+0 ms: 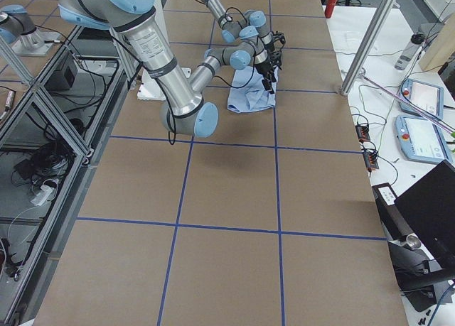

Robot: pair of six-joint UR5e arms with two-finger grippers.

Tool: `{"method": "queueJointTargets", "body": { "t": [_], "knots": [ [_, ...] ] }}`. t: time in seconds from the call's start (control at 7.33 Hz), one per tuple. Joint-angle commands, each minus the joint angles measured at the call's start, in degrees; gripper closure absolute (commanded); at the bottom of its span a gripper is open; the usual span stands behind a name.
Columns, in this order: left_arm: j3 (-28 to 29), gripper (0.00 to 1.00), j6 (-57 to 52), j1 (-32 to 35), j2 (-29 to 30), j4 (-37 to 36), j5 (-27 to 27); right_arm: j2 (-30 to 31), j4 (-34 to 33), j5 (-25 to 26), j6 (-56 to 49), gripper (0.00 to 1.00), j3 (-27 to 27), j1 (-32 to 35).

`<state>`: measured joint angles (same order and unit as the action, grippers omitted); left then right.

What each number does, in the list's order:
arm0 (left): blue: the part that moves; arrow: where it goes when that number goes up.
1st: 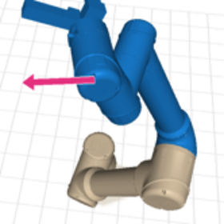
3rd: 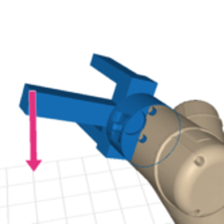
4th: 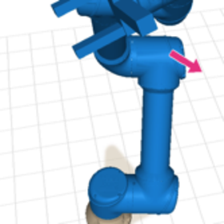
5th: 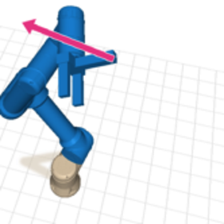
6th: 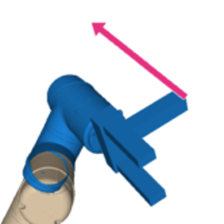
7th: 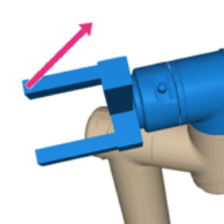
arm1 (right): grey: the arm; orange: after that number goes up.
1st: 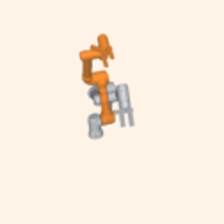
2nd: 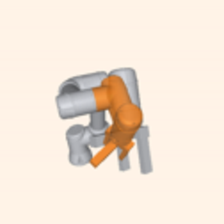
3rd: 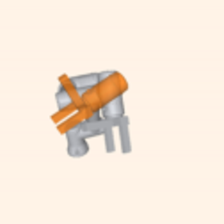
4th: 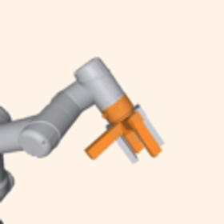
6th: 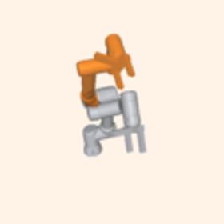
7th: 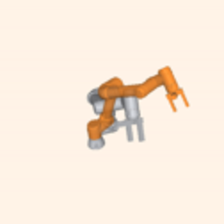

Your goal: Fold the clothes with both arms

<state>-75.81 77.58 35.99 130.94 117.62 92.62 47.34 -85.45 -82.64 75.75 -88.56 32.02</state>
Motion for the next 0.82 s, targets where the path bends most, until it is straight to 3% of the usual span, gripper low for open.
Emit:
{"method": "queueJointTargets", "body": {
  "t": [0.0, 0.14, 0.27, 0.68],
  "knots": [
    [-3.4, 0.00, -9.1, 2.7, -0.7, 1.2, 4.9, 0.1, -0.6, 0.2, 0.5, 0.00, -2.3, -2.0],
    [-6.3, 0.00, -13.1, 4.6, -4.0, 2.2, 9.9, 0.2, -0.7, 2.4, 0.5, 0.00, -2.3, -4.9],
    [-8.1, 0.00, -14.9, 5.0, -6.2, 3.7, 10.4, 0.6, -0.9, 8.7, 0.5, 0.01, -1.9, -9.3],
    [-8.3, 0.00, -14.6, 5.0, -6.5, 3.9, 10.3, 1.1, -3.9, 15.4, 0.5, 0.22, -1.4, -13.7]
  ]
}}
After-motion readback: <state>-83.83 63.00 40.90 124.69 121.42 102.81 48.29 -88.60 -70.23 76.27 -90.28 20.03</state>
